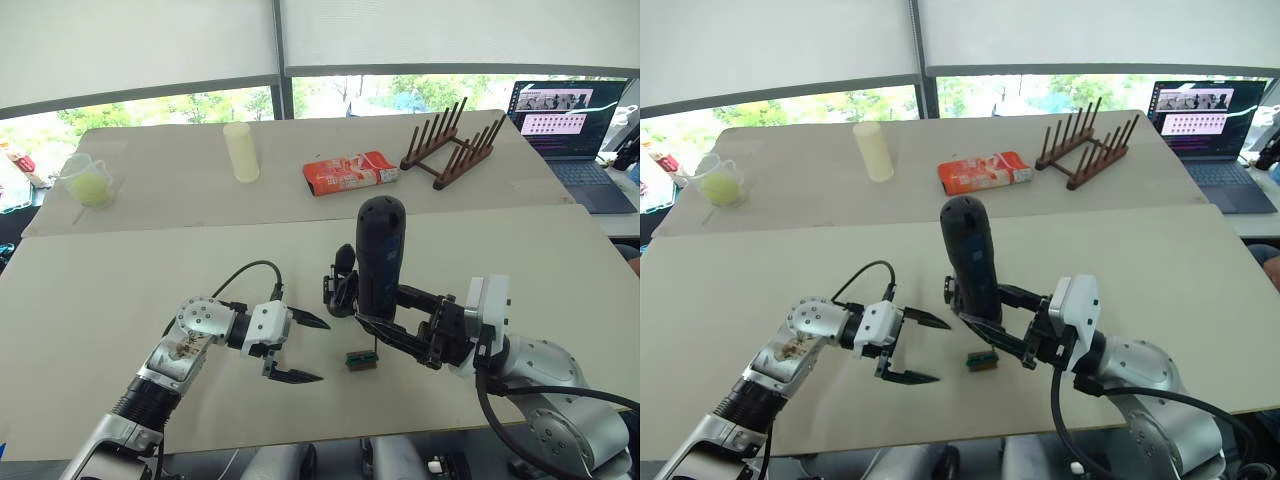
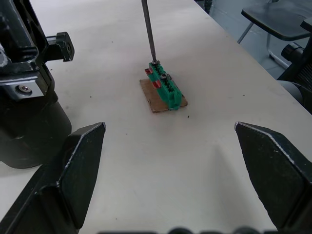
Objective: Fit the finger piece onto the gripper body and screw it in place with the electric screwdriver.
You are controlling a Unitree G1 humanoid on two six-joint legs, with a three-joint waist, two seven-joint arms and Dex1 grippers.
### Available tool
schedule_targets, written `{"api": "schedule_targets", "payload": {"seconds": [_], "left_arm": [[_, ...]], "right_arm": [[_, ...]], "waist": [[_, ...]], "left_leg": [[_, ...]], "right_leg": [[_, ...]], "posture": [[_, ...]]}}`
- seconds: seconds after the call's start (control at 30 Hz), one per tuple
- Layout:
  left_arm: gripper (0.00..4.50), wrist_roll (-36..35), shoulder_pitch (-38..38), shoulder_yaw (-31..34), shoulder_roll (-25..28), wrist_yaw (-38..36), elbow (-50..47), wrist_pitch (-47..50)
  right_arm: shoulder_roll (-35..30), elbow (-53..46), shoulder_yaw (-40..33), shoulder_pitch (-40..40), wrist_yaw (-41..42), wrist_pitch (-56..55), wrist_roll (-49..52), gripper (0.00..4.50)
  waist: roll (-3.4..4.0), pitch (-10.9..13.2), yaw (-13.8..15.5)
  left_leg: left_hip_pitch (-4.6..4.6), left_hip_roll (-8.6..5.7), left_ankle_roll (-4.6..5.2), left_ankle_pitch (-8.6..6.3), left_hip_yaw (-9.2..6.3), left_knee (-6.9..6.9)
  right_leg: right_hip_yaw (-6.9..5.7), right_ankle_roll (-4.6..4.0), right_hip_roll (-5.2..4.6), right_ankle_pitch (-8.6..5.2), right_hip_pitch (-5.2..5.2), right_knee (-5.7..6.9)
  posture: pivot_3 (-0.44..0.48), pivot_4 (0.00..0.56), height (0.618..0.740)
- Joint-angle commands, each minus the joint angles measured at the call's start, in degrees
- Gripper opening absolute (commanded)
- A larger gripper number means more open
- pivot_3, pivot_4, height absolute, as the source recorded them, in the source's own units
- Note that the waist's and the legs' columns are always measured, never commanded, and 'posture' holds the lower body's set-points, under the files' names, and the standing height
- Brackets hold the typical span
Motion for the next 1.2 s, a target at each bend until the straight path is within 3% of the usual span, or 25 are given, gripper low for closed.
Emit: {"api": "schedule_targets", "payload": {"seconds": [0.03, 1.2], "left_arm": [[4.5, -0.1, -0.5, -0.1, 0.1, -0.3, -1.3, -0.9], [4.5, 0.1, -1.0, -0.1, -0.1, -0.7, 0.2, -2.3]], "right_arm": [[0.1, -3.0, -1.2, -0.6, 0.0, -2.1, 0.7, 1.9], [0.1, -3.1, -1.4, -0.8, -0.7, -2.2, 0.8, 1.9]], "waist": [[0.0, 0.0, 0.0], [0.0, 0.0, 0.0]], "left_leg": [[0.0, 0.0, 0.0, 0.0, 0.0, 0.0], [0.0, 0.0, 0.0, 0.0, 0.0, 0.0]], "right_leg": [[0.0, 0.0, 0.0, 0.0, 0.0, 0.0], [0.0, 0.0, 0.0, 0.0, 0.0, 0.0]], "posture": [[0.0, 0.15, 0.74], [0.0, 0.15, 0.74]]}}
